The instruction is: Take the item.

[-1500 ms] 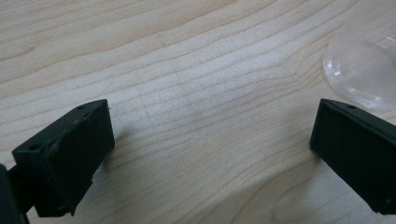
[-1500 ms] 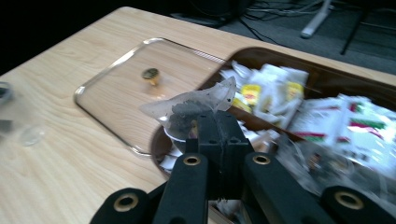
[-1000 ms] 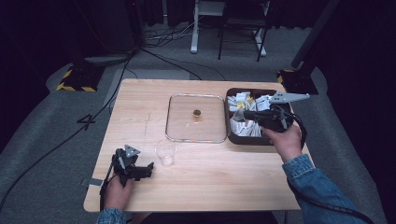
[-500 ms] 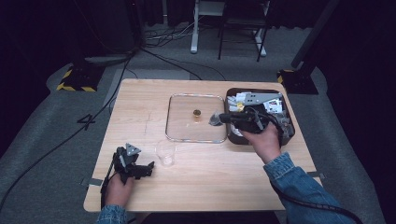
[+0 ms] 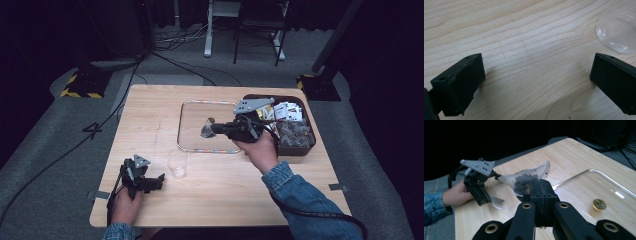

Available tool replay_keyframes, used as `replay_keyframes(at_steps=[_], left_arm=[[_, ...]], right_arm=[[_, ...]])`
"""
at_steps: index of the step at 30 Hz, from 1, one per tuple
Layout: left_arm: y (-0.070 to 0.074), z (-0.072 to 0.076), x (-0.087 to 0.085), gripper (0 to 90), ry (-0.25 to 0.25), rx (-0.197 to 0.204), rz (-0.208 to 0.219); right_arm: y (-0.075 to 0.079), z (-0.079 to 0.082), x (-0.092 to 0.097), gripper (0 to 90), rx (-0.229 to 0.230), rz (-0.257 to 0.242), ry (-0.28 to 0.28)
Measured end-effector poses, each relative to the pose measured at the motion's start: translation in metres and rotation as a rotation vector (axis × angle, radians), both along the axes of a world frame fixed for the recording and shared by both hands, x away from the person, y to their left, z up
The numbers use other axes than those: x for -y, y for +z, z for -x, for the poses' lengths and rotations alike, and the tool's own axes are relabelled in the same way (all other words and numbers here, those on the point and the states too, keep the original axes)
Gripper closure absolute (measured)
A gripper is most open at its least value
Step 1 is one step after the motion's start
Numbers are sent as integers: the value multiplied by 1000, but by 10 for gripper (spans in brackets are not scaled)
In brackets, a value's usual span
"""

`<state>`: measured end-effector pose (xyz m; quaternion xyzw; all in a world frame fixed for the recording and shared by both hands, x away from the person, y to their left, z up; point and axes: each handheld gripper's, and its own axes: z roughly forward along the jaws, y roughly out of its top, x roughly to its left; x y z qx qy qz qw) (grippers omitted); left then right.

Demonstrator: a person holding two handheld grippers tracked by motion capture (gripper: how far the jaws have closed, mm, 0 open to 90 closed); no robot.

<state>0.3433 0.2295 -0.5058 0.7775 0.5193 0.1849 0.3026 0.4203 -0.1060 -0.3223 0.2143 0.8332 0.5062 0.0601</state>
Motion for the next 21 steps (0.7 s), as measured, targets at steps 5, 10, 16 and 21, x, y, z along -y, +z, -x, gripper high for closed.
replay_keyframes(at_steps=[5,10,16,21], left_arm=[[0,0,0,1,-3,-1,-3],[0,0,0,0,-3,0,0],[0,-1,0,0,-14,-4,1],[0,-2,0,0,-16,-1,1]], right_arm=[[-3,-3,-19,900,-11,-2,21],[-7,-5,-30,900,-19,12,27],[-14,-8,-45,900,-34,34,33],[-19,-7,-60,900,-44,48,56]])
